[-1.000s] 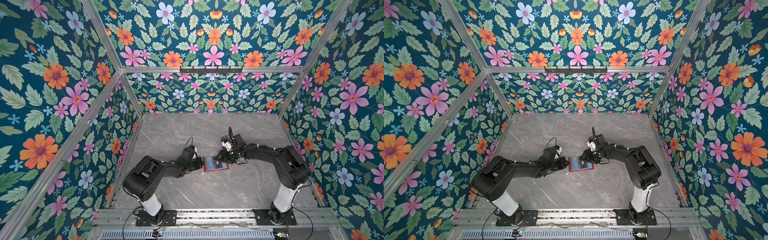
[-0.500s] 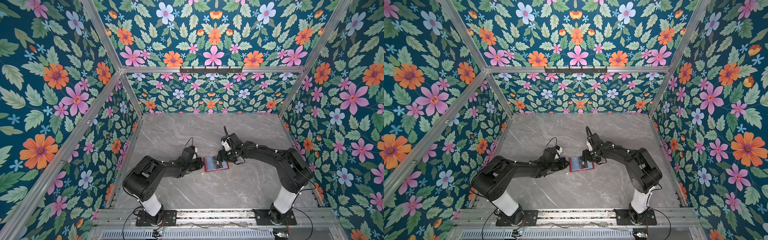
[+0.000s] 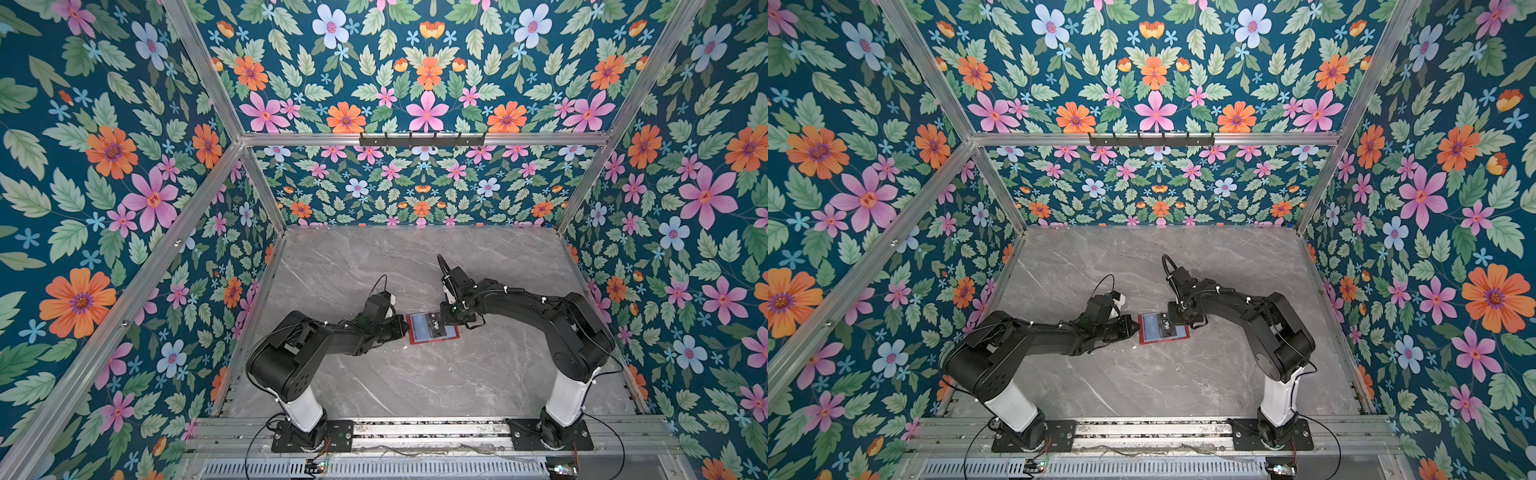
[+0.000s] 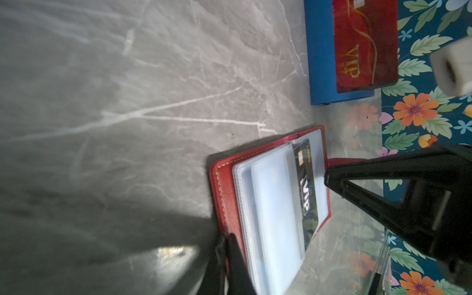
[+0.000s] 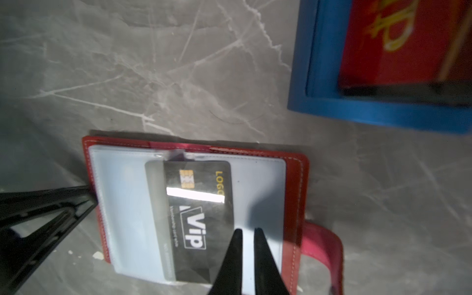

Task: Insert credit cards into a card holder
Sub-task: Insert the credit card into the card slot.

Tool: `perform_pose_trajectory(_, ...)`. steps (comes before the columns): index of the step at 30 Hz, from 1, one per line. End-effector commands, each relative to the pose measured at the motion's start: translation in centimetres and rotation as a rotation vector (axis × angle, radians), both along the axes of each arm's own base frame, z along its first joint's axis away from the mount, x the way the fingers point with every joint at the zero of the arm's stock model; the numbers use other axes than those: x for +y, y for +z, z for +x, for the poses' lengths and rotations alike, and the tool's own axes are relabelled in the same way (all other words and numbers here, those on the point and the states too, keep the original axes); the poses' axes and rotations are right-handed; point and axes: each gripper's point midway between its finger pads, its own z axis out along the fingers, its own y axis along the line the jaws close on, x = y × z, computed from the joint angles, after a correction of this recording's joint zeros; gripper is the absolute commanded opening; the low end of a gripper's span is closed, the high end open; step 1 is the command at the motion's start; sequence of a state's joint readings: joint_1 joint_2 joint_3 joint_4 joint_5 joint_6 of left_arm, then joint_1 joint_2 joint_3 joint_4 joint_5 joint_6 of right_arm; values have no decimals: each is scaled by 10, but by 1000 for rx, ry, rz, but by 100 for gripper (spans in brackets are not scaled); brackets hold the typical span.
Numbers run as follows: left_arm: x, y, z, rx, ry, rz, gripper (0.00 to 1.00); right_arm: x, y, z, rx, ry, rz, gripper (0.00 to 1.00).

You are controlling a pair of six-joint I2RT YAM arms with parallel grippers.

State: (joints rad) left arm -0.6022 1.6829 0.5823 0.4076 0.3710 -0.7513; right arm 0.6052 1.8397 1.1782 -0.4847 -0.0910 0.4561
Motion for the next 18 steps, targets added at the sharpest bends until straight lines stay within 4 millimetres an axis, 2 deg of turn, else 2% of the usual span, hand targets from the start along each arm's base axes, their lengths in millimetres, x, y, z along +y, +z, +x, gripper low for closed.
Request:
perform_pose_trajectory(1, 16, -25, -18, 99, 3, 95, 8, -7, -6, -4, 14, 11, -66, 11)
perform_pose_trajectory(8, 15, -25, -18, 97, -2, 93, 8, -3, -12, -6, 41, 28, -79, 9)
perform_pose_trajectory(18, 14, -27, -18, 102, -3, 95, 8, 1, -20, -9, 74, 49, -87, 14)
